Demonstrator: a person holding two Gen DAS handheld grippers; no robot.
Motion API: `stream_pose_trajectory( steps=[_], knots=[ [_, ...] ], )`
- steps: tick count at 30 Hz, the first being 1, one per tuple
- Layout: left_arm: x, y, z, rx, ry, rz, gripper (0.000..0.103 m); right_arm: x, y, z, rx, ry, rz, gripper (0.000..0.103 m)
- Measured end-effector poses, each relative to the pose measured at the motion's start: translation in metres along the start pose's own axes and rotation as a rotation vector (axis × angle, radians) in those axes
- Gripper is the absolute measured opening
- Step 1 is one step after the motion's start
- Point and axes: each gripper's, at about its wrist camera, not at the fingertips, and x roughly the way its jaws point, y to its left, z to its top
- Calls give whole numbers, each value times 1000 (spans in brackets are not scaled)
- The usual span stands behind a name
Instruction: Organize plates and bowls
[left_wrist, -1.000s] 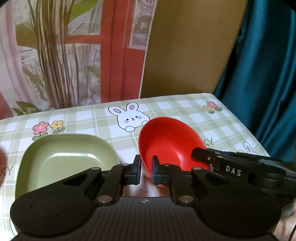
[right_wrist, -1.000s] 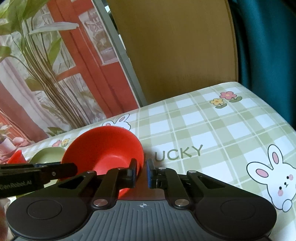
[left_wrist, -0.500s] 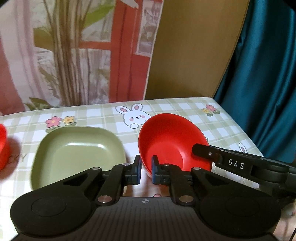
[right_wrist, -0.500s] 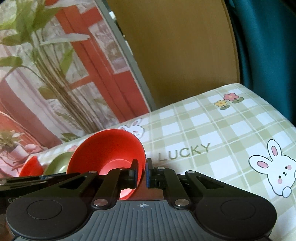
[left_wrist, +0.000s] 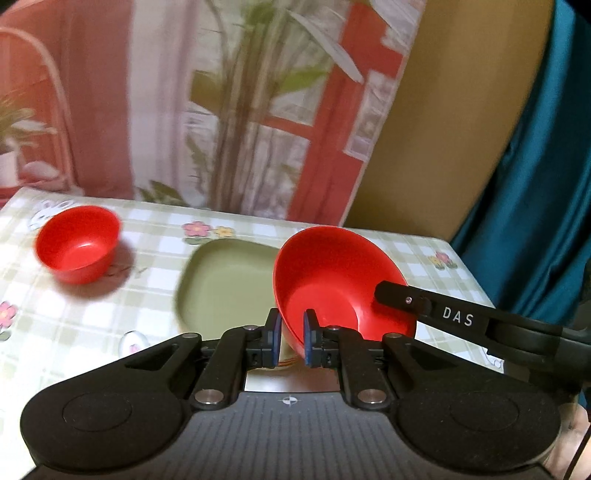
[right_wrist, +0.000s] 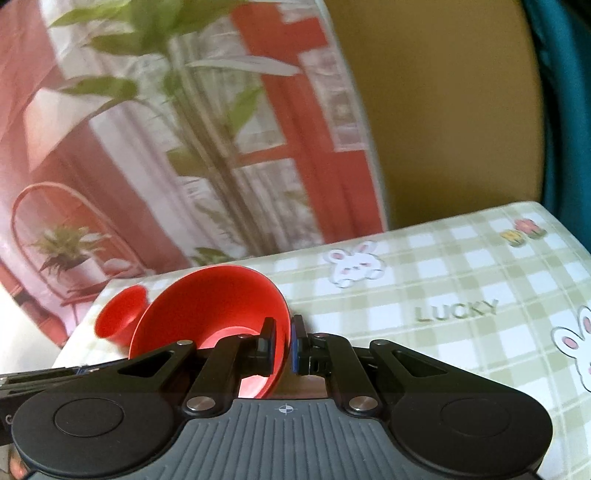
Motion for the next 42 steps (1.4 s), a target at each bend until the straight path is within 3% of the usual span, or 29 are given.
stream_pose_trajectory(
  steps=[12, 24, 31, 42],
  knots=[
    [-39, 80, 8, -153, -65, 96, 13, 46, 98, 11, -201, 71, 89, 8],
    [-19, 166, 40, -244, -68, 127, 13, 127, 168, 37, -286, 106, 126, 8],
    [5, 200, 53, -260, -57, 148, 13, 176, 186, 45, -300, 147, 108, 7],
    [27, 219, 51, -257, -34, 178, 13, 211, 195, 36, -336, 190, 94, 7]
  ],
)
